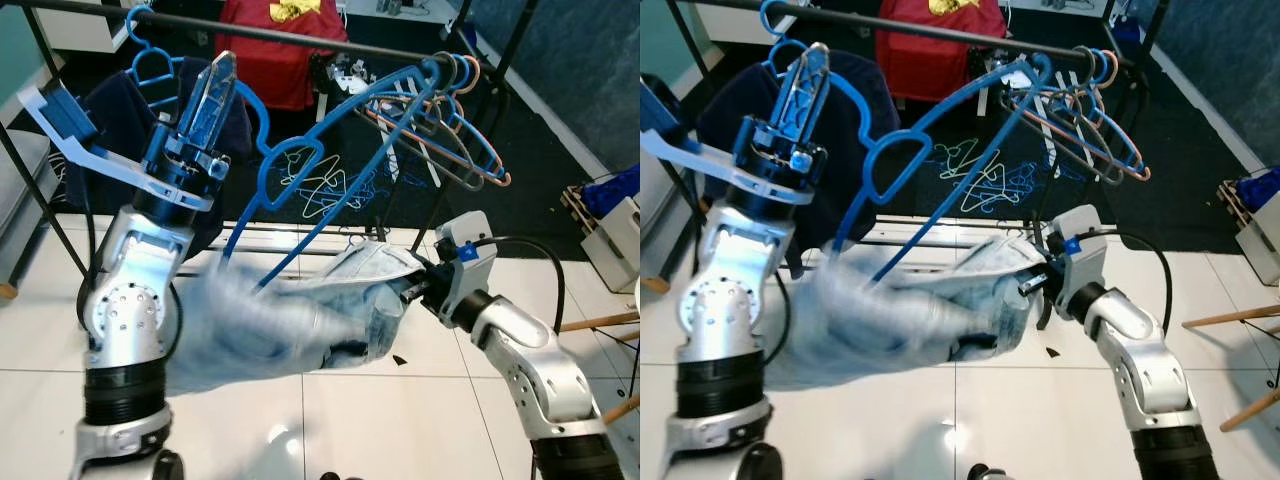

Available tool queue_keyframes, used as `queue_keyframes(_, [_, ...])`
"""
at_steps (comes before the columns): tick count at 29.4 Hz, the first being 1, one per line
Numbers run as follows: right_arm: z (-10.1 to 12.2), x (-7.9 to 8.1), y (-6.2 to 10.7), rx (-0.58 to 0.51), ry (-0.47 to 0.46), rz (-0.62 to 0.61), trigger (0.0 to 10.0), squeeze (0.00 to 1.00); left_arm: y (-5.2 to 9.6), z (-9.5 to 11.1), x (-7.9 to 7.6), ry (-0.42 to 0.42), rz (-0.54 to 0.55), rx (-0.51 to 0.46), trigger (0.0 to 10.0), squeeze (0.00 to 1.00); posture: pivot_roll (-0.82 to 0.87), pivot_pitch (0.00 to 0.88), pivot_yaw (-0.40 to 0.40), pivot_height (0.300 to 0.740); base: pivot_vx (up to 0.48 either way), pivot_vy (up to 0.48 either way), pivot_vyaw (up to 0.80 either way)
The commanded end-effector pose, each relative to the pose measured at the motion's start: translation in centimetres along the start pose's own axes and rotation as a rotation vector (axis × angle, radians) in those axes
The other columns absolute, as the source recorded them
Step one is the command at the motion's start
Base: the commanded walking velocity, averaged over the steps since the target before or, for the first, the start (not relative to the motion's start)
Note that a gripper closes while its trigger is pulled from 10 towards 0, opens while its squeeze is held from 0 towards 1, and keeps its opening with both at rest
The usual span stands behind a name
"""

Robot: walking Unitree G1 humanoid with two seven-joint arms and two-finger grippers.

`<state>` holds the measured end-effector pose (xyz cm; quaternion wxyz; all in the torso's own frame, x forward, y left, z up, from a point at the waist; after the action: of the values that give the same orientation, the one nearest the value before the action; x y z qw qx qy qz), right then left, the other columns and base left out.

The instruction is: Hang hanger

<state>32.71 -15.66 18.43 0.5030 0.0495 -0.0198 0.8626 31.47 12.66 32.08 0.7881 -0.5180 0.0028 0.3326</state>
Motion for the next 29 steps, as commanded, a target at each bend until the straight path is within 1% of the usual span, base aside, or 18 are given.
queue_keyframes(1, [0.8, 0.1, -0.2, -0.028, 0.005, 0.000, 0.0, 0.00, 0.5, -1.3, 0.7, 0.029, 0.083, 0.018, 10.0, 0.00, 0.03, 0.163, -0.100, 0.740, 0.000, 0.000, 0.00])
queue_keyframes(6, [0.5, 1.1, -0.6, -0.020, -0.001, 0.043, 0.0, 0.00, 1.2, -2.4, 2.8, -0.138, 0.213, 0.087, 10.0, 0.00, 0.03, 0.164, -0.097, 0.740, 0.000, 0.000, 0.00])
queue_keyframes(7, [-0.2, 0.5, -0.5, 0.012, 0.021, 0.005, 5.9, 0.00, 1.5, -2.5, 3.6, -0.295, 0.225, 0.159, 10.0, 0.00, 0.03, 0.164, -0.097, 0.740, 0.000, 0.000, 0.00])
queue_keyframes(8, [-0.2, 0.5, -0.5, 0.012, 0.021, 0.005, 5.9, 0.00, 1.5, -2.5, 3.6, -0.295, 0.225, 0.159, 10.0, 0.00, 0.03, 0.164, -0.097, 0.740, 0.000, 0.000, 0.00])
queue_keyframes(9, [-1.6, -0.9, 0.0, 0.076, 0.044, -0.062, 10.0, 0.00, 2.3, -2.5, 4.9, -0.485, 0.247, 0.263, 10.0, 0.00, 0.04, 0.167, -0.099, 0.740, 0.000, 0.000, 0.00])
queue_keyframes(10, [-1.6, -0.9, 0.0, 0.076, 0.044, -0.062, 10.0, 0.00, 2.3, -2.5, 4.9, -0.485, 0.247, 0.263, 10.0, 0.00, 0.04, 0.167, -0.099, 0.740, 0.000, 0.000, 0.00])
queue_keyframes(12, [-6.2, -5.6, 3.2, 0.232, 0.014, -0.263, 10.0, 0.00, 7.5, -2.1, 10.4, -0.938, 0.396, 0.607, 10.0, 0.00, 0.06, 0.170, -0.097, 0.740, 0.000, 0.000, 0.00])
queue_keyframes(13, [-7.9, -6.9, 4.6, 0.275, -0.014, -0.326, 10.0, 0.00, 9.9, -1.5, 12.2, -1.066, 0.454, 0.720, 10.0, 0.00, 0.06, 0.170, -0.097, 0.740, 0.000, 0.000, 0.00])
queue_keyframes(14, [-7.9, -6.9, 4.6, 0.275, -0.014, -0.326, 10.0, 0.00, 9.9, -1.5, 12.2, -1.066, 0.454, 0.720, 10.0, 0.00, 0.06, 0.170, -0.097, 0.740, 0.000, 0.000, 0.00])
queue_keyframes(16, [-11.9, -8.0, 8.1, 0.378, -0.048, -0.405, 10.0, 0.00, 16.4, -0.6, 14.6, -1.194, 0.525, 0.973, 10.0, 0.00, 0.06, 0.173, -0.099, 0.740, 0.000, 0.000, 0.80])
queue_keyframes(17, [-11.9, -8.0, 8.1, 0.378, -0.048, -0.405, 10.0, 0.00, 16.4, -0.6, 14.6, -1.194, 0.525, 0.973, 10.0, 0.00, 0.06, 0.173, -0.099, 0.740, 0.000, 0.000, 0.80])
queue_keyframes(19, [-14.7, -8.1, 10.7, 0.439, -0.105, -0.454, 10.0, 0.00, 21.7, -0.2, 15.5, -1.188, 0.595, 1.143, 10.0, 0.00, 0.06, 0.173, -0.099, 0.740, 0.000, 0.000, 0.80])
queue_keyframes(21, [-14.7, -8.1, 10.7, 0.439, -0.105, -0.454, 10.0, 0.00, 21.7, -0.2, 15.5, -1.188, 0.595, 1.143, 10.0, 0.00, 0.06, 0.173, -0.099, 0.740, 0.000, 0.000, 0.80])
queue_keyframes(22, [-15.6, -8.1, 11.8, 0.449, -0.137, -0.480, 10.0, 0.00, 23.9, 0.2, 15.5, -1.186, 0.640, 1.193, 10.0, 0.00, 0.08, 0.177, -0.099, 0.740, 0.000, 0.000, 0.80])
queue_keyframes(23, [-16.6, -8.0, 13.6, 0.450, -0.178, -0.523, 10.0, 0.00, 26.9, 0.6, 15.0, -1.094, 0.754, 1.208, 10.0, 0.00, 0.09, 0.181, -0.091, 0.740, 0.000, 0.000, 0.79])
queue_keyframes(25, [-16.6, -8.0, 13.6, 0.450, -0.178, -0.523, 10.0, 0.00, 26.9, 0.6, 15.0, -1.094, 0.754, 1.208, 10.0, 0.00, 0.09, 0.181, -0.091, 0.740, 0.000, 0.000, 0.79])
queue_keyframes(26, [-17.4, -7.9, 15.4, 0.451, -0.213, -0.559, 10.0, 0.00, 29.3, 0.6, 14.0, -0.992, 0.854, 1.199, 10.0, 0.00, 0.10, 0.178, -0.091, 0.740, 0.000, 0.000, 0.79])
queue_keyframes(29, [-18.4, -7.4, 16.8, 0.447, -0.261, -0.576, 10.0, 0.00, 31.5, -0.1, 12.8, -0.878, 0.932, 1.195, 10.0, 0.00, 0.11, 0.175, -0.091, 0.740, 0.000, 0.000, 0.79])
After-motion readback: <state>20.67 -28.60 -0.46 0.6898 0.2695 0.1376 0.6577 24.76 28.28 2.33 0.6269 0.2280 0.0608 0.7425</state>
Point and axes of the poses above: a point about 5 cm out from each wrist's last joint towards the gripper, its own y axis pointing back from the gripper into the wrist, its own z axis along the axis of the wrist's last joint, x = y × z, the point moved 2 cm from there along -y, pointing out of the wrist towards the gripper, and after that the axes turned 11 degrees about -y, right-handed, at the moved point
